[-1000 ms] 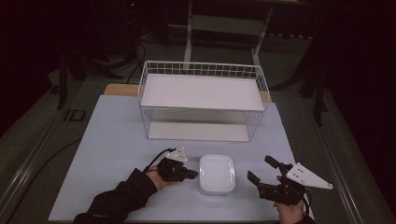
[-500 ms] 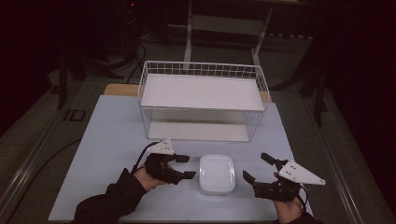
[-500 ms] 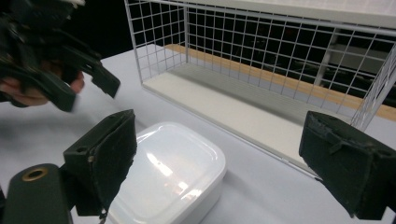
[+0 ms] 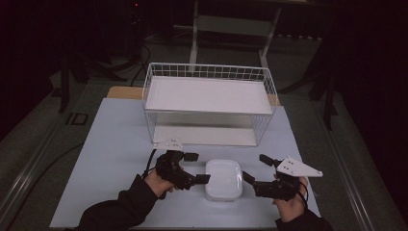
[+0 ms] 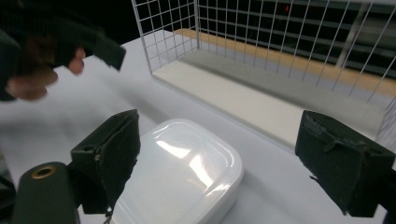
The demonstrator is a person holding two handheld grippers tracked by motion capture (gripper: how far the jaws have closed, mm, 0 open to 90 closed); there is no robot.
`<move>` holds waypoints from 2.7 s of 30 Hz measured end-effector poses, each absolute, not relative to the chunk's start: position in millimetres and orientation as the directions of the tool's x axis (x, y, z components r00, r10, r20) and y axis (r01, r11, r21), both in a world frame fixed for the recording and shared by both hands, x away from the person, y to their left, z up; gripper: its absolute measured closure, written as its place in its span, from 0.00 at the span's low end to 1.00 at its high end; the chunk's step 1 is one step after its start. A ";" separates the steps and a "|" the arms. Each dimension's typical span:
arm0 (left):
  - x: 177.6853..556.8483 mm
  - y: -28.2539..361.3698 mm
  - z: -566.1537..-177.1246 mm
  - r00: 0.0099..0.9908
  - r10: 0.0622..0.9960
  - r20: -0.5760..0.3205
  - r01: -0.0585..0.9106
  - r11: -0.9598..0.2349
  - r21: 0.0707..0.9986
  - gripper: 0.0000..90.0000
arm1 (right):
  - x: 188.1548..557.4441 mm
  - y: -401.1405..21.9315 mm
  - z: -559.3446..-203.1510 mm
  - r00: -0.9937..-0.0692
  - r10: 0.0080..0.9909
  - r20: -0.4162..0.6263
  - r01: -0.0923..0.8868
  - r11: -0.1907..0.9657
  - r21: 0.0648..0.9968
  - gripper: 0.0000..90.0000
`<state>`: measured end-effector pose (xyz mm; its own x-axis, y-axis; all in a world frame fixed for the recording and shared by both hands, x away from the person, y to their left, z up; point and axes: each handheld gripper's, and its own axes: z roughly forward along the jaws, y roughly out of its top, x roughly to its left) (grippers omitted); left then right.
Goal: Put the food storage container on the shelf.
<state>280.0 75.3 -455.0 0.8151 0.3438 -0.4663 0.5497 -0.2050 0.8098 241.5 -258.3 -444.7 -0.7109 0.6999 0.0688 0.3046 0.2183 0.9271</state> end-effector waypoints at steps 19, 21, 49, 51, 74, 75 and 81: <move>306.6 64.9 -507.5 0.491 0.466 -0.736 0.864 -0.153 0.479 0.11 | 288.4 -262.6 -483.8 -0.410 0.664 0.626 0.847 0.022 0.532 0.38; 306.9 64.0 -508.9 0.475 0.472 -0.742 0.873 -0.151 0.463 0.16 | 289.6 -262.8 -485.4 -0.391 0.670 0.631 0.858 0.017 0.513 0.40; 305.8 59.2 -511.7 0.357 0.531 -0.769 0.931 -0.137 0.338 0.77 | 298.5 -264.9 -499.1 -0.225 0.658 0.719 0.954 -0.001 0.300 0.81; 305.7 60.2 -512.6 0.352 0.525 -0.775 0.933 -0.133 0.334 0.78 | 298.4 -264.8 -499.1 -0.227 0.657 0.719 0.953 -0.002 0.302 0.81; 293.7 71.3 -480.7 0.423 0.528 -0.737 0.895 -0.116 0.430 0.88 | 289.9 -253.4 -470.6 -0.351 0.691 0.631 0.892 0.041 0.451 0.87; 293.7 71.3 -480.7 0.423 0.528 -0.737 0.895 -0.116 0.430 0.88 | 289.9 -253.4 -470.6 -0.351 0.691 0.631 0.892 0.041 0.451 0.87; 294.8 77.5 -454.2 0.461 0.528 -0.713 0.868 -0.100 0.487 0.89 | 292.2 -249.3 -444.3 -0.399 0.676 0.619 0.859 0.040 0.511 0.87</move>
